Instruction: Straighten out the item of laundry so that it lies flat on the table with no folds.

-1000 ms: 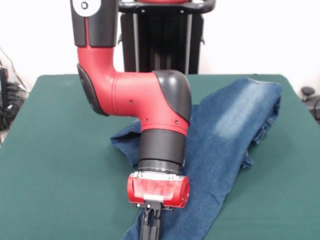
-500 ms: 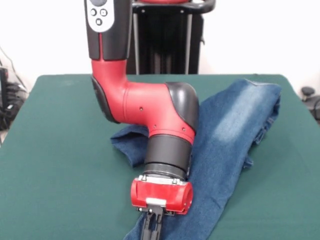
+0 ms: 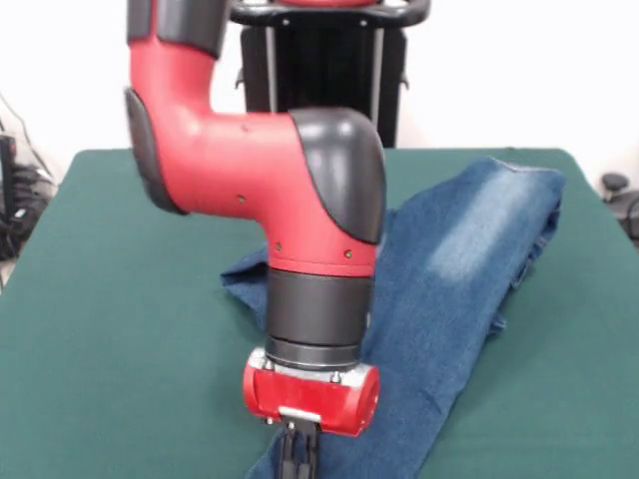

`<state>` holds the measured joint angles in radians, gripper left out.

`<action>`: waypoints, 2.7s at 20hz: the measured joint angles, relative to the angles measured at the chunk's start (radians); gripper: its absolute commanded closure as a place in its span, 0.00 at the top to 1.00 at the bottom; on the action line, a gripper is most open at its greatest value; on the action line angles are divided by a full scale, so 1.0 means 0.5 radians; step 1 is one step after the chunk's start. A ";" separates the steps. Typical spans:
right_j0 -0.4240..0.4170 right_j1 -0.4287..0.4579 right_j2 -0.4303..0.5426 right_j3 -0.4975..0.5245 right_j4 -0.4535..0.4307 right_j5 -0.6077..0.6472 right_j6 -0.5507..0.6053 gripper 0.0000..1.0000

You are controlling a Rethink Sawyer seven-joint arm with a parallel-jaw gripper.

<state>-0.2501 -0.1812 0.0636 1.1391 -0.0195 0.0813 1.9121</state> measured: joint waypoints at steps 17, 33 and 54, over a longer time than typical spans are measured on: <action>-0.005 0.048 0.069 -0.959 -0.049 1.241 0.000 0.00; -0.047 0.108 0.194 -1.044 -0.069 1.115 0.000 0.00; -0.085 0.474 0.587 -1.811 -0.425 1.528 -0.006 0.00</action>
<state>-0.2927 0.0560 0.3570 0.2335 -0.2319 0.8454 1.9090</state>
